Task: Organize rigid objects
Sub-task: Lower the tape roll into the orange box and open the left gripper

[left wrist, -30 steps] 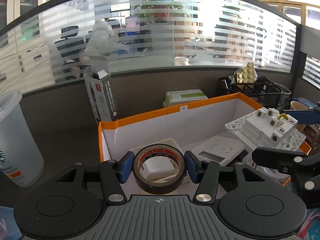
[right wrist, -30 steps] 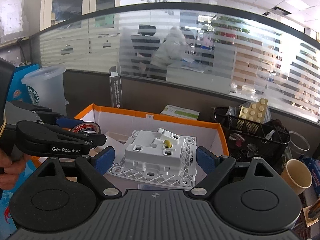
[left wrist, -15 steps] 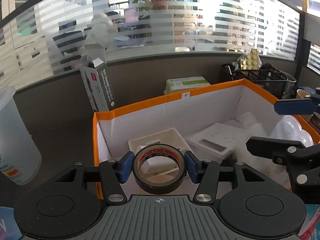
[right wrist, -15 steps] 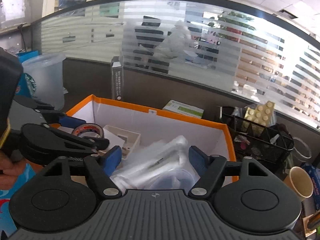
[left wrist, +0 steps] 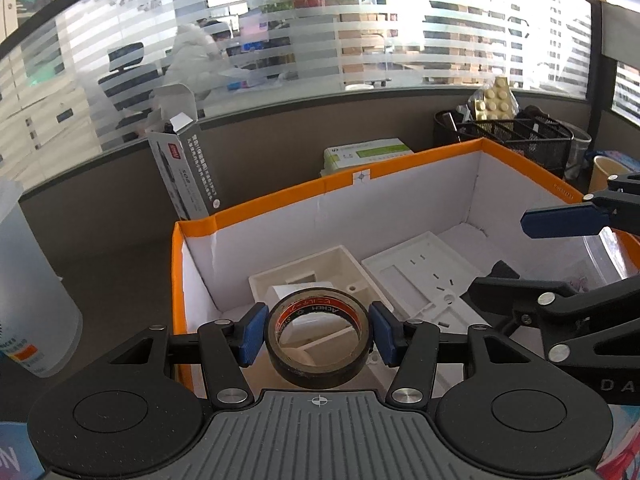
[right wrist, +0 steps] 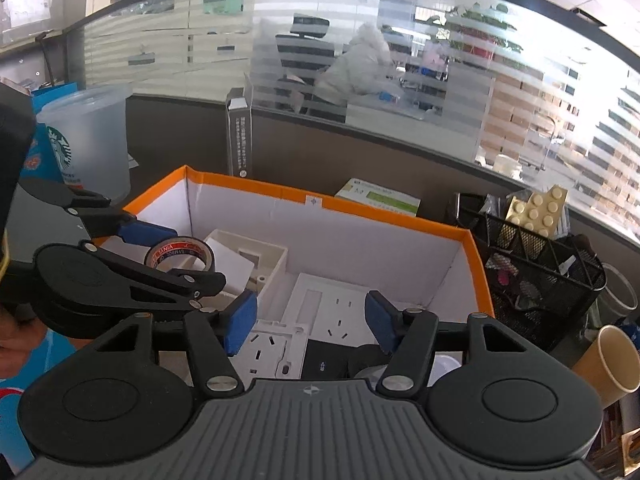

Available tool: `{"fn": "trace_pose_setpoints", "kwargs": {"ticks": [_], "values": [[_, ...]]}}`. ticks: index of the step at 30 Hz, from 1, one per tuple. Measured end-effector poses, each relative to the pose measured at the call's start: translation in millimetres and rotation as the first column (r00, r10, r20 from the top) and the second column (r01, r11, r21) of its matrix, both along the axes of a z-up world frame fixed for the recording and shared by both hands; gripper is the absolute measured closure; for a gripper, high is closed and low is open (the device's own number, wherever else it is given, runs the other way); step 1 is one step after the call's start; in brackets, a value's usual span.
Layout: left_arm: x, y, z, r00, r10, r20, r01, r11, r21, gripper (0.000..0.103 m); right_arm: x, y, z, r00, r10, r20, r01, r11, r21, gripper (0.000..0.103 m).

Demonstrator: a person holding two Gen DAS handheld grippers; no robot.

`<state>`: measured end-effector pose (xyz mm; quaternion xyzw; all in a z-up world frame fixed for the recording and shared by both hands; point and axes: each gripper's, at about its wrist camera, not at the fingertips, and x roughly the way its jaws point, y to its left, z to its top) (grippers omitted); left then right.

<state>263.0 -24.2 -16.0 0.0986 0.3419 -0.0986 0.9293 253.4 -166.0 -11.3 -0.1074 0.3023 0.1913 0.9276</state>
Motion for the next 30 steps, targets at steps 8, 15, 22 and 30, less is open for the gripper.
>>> {"fn": "trace_pose_setpoints", "kwargs": {"ticks": [8, 15, 22, 30], "values": [[7, -8, -3, 0.998, -0.039, -0.058, 0.043, 0.996, 0.077, 0.05, 2, -2, -7, 1.0, 0.005, -0.012, -0.005, 1.0, 0.005, 0.047], [8, -18, -6, 0.996, -0.05, -0.071, 0.06, 0.985, 0.161, 0.05, 1, -2, -8, 1.0, 0.01, -0.006, -0.01, 1.0, -0.002, 0.048], [8, -24, -8, 0.994, -0.069, -0.089, 0.088, 0.969, 0.23, 0.049, -1, -1, -8, 1.0, 0.019, -0.003, -0.019, 1.0, -0.024, 0.05], [8, -26, -9, 0.995, -0.046, -0.085, 0.066, 0.965, 0.253, 0.036, -4, -2, -7, 1.0, 0.019, 0.004, -0.019, 1.0, -0.016, 0.049]]}}
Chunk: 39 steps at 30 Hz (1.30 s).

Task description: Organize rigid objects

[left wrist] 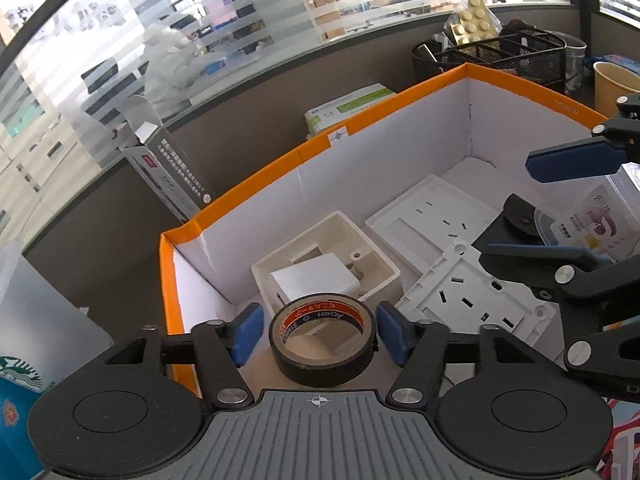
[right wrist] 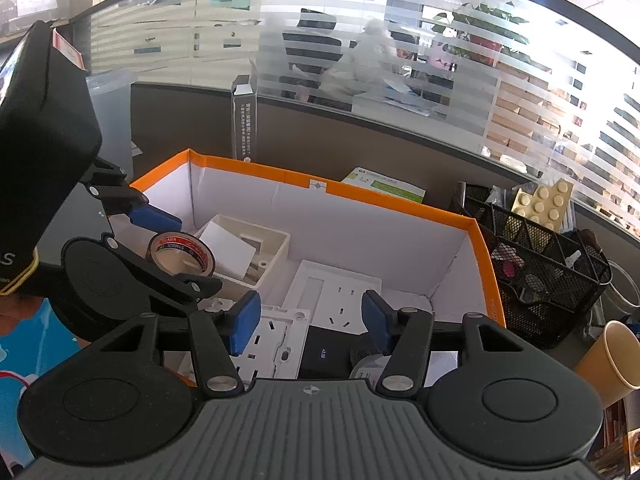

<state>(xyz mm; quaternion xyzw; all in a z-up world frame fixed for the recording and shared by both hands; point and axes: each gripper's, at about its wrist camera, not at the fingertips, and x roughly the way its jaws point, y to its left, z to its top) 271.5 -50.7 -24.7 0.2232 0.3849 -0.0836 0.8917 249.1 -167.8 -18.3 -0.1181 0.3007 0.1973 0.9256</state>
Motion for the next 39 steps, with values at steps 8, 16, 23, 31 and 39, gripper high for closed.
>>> {"fn": "trace_pose_setpoints", "kwargs": {"ticks": [8, 16, 23, 31, 39], "values": [[-9, 2, 11, 0.998, 0.033, 0.05, -0.032, 0.999, -0.005, 0.005, -9, -4, 3, 1.0, -0.014, 0.014, 0.014, 1.0, 0.002, 0.044], [-33, 0, 36, 0.988, 0.02, 0.155, -0.021, 1.0, 0.005, 0.004, -23, -8, 14, 0.999, -0.023, 0.044, 0.022, 1.0, 0.015, 0.04], [-62, 3, 64, 0.963, 0.023, 0.267, -0.022, 1.0, -0.006, 0.002, -48, -14, 36, 0.991, -0.048, 0.123, 0.042, 0.998, 0.048, 0.026], [-90, 7, 88, 0.939, 0.034, 0.343, -0.016, 0.998, -0.055, 0.002, -79, -15, 64, 0.976, -0.067, 0.207, 0.055, 0.996, 0.063, 0.019], [-124, 19, 98, 0.882, 0.102, 0.46, -0.029, 0.986, -0.163, 0.0, -118, -18, 72, 0.923, -0.156, 0.353, 0.111, 0.983, 0.144, 0.0]]}}
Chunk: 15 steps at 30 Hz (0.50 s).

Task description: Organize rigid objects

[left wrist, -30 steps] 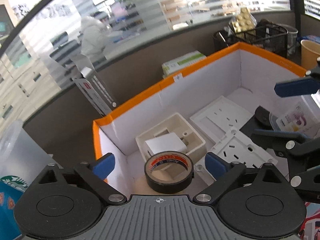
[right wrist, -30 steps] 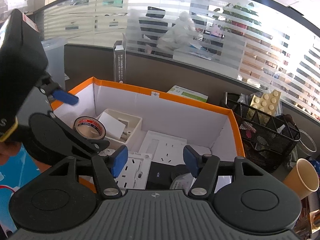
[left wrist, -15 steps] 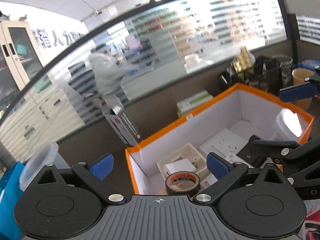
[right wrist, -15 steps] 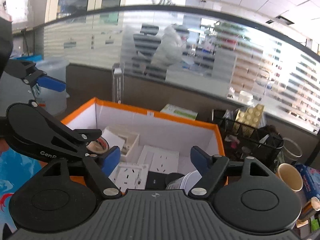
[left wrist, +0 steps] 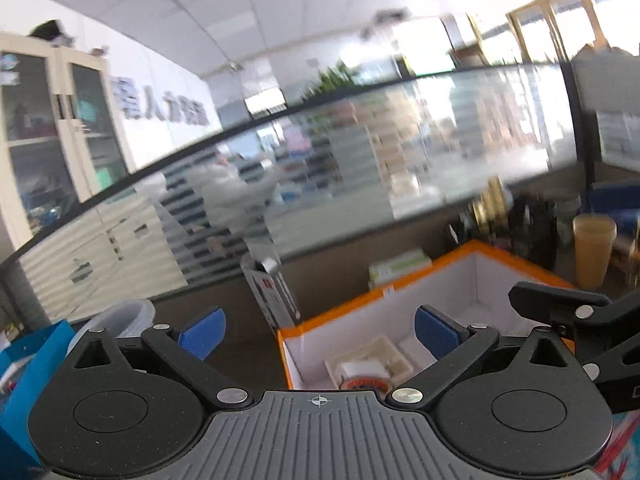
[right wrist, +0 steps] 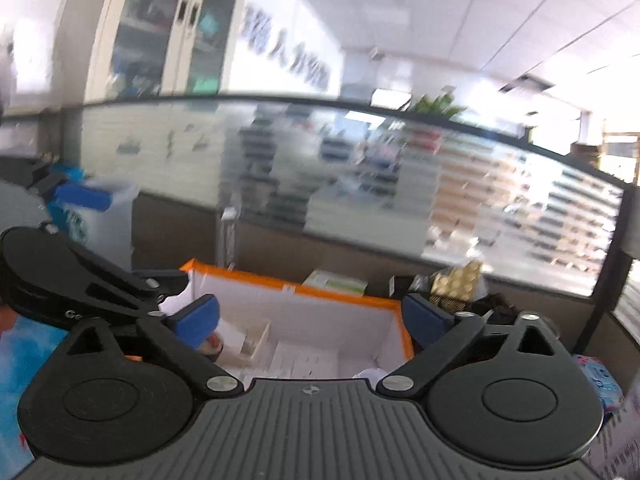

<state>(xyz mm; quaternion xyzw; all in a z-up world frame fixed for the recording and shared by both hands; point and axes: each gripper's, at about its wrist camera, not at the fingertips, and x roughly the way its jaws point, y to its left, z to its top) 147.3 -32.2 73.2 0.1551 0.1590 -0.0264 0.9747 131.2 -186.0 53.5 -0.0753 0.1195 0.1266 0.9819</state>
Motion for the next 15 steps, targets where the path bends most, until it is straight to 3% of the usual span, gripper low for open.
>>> {"fn": "trace_pose_setpoints", "kwargs": {"ticks": [4, 15], "values": [[-20, 9, 4, 0.998, 0.028, 0.064, -0.022, 0.995, -0.098, 0.0, -22, -4, -2, 0.996, -0.017, 0.087, 0.009, 0.996, 0.091, 0.0], [-81, 33, -7, 0.982, 0.118, 0.146, -0.069, 0.95, -0.305, 0.0, -80, -2, -24, 0.986, -0.065, 0.156, 0.034, 0.981, 0.188, 0.0]]}}
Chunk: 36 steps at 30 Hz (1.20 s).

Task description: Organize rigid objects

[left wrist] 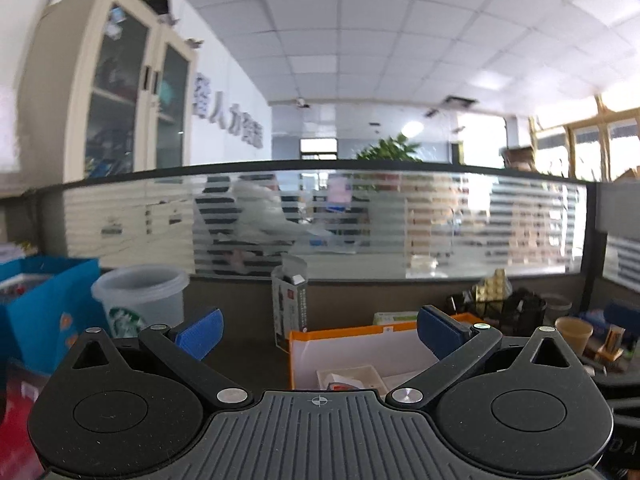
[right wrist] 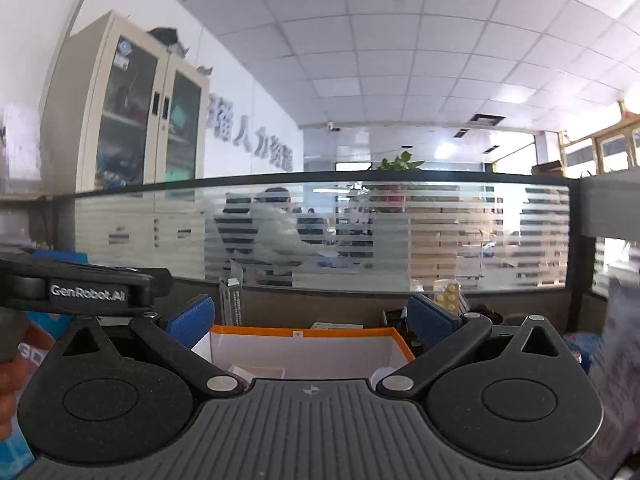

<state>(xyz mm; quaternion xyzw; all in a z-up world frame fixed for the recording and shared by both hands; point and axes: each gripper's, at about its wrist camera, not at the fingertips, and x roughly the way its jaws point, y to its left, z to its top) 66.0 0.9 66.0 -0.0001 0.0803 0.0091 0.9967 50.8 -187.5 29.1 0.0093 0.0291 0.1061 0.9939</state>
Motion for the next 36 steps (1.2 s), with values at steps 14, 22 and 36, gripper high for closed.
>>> {"fn": "trace_pose_setpoints", "kwargs": {"ticks": [14, 22, 36], "values": [[-20, 3, 5, 0.999, 0.001, 0.049, -0.002, 1.0, 0.012, 0.0, -20, 0, 4, 1.0, -0.01, 0.024, 0.01, 1.0, -0.006, 0.0], [-25, 2, 6, 0.998, -0.005, 0.058, 0.004, 1.0, 0.017, 0.0, -20, -1, 4, 1.0, -0.008, 0.024, 0.008, 1.0, -0.008, 0.0], [-27, -2, 5, 0.998, -0.025, 0.052, 0.023, 0.999, 0.033, 0.0, -25, -3, 0, 1.0, -0.007, 0.008, 0.007, 1.0, -0.016, 0.0]]}}
